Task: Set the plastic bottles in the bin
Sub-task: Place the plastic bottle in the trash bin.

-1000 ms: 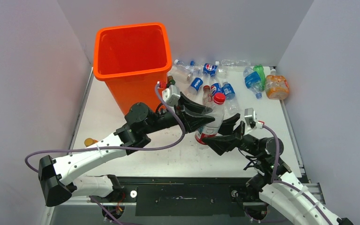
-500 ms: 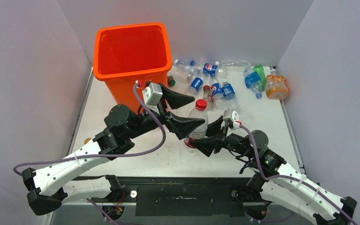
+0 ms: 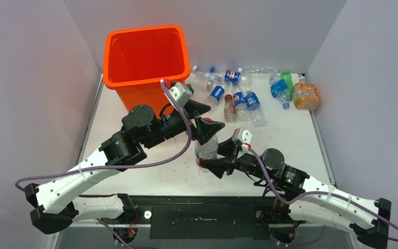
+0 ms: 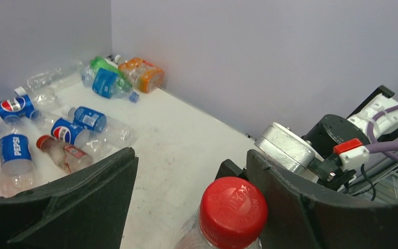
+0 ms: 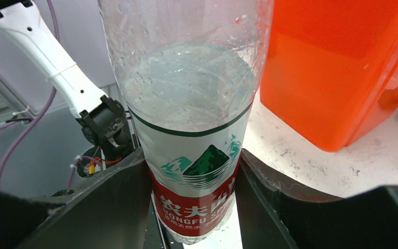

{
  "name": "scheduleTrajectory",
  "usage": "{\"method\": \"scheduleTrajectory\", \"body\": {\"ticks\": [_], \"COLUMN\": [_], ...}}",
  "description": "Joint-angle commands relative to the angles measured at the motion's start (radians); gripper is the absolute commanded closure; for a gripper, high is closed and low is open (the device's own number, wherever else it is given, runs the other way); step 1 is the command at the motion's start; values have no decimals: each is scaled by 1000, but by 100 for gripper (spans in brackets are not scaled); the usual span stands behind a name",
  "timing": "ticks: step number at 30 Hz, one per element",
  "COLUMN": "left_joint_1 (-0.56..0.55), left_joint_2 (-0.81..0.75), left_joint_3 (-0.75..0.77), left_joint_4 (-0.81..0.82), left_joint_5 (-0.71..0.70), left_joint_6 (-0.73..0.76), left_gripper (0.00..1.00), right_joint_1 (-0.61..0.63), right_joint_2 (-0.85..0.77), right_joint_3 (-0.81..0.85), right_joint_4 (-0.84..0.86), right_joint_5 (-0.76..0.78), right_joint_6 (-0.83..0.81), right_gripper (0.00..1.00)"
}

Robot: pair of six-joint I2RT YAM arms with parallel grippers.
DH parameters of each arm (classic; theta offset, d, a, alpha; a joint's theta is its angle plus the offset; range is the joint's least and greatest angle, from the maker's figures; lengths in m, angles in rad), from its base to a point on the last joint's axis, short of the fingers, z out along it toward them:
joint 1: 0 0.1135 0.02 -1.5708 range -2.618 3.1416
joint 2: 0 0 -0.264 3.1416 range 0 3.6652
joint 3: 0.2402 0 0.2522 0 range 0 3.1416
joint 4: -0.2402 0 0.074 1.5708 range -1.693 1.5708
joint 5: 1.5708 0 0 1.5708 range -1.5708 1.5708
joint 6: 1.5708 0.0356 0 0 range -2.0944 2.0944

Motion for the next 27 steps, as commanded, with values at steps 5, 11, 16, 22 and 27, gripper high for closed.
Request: {"method": "scheduleTrajectory", "body": {"ticks": [5,11,16,22,27], "left_joint_1": [-2,-2,-4,-4,-4], "left_joint_2": [-17,-38,-39,-62,-63], "left_joint_3": [46,21,16,-9,-10], "left_joint_4": [-80,-76,-97,-82,-87], "left_joint_5": [2,-21,12,12,17], "left_joint_6": [-6,5,-6,-13,-8], "left_gripper": [26,63,28,52,83], "right_joint_1": [96,103,104,104,107], "right_joint_2": [14,12,-3,-7,-12], "right_joint_3": [45,33,24,18,5], "right_joint_4": [52,57,65,73,76], "right_joint_5": [169,187,209,221,238], "right_joint_6": [-80,-86,-85,-84,-84], "right_gripper": [60,60,60,61,62]}}
